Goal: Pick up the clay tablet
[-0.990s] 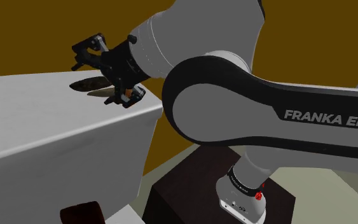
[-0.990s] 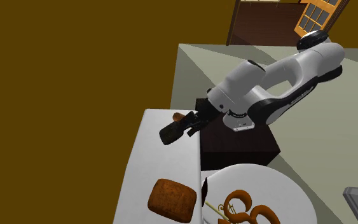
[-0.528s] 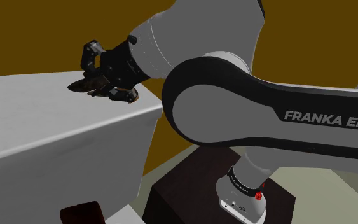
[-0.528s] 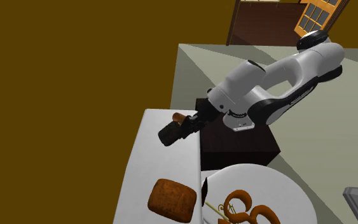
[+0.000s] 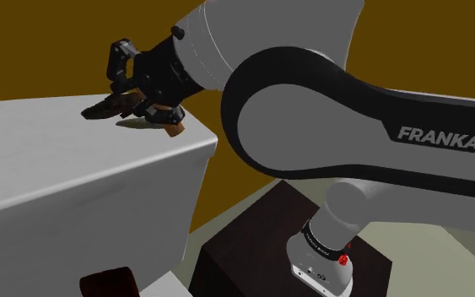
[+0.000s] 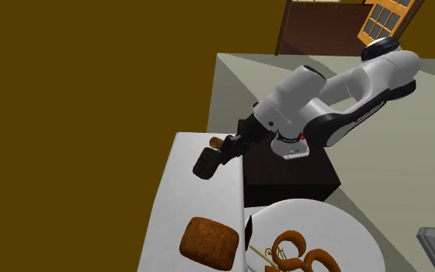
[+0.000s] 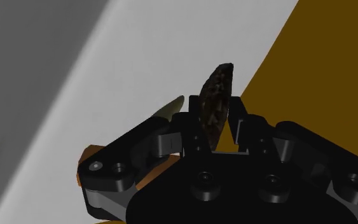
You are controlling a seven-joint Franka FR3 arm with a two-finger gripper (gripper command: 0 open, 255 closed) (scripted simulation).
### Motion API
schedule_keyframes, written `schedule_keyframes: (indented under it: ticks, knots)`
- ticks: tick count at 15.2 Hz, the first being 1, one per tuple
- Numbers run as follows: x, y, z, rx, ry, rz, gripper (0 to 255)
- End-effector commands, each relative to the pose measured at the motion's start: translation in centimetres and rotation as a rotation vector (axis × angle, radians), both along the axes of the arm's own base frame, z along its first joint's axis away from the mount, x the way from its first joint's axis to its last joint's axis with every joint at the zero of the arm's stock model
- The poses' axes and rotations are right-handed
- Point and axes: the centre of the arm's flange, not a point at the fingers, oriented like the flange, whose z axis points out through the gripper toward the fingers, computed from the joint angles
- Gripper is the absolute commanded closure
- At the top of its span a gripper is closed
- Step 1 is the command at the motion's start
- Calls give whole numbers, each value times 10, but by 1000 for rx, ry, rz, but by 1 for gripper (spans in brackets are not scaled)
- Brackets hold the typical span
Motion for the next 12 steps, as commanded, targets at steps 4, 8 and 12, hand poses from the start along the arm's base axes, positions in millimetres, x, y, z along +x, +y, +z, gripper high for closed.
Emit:
schedule_keyframes:
  ticks: [4,8,12]
  knots:
    - [1,1,27,0,0,0,255]
    - [1,1,48,0,0,0,255]
    - [1,1,59,0,0,0,255]
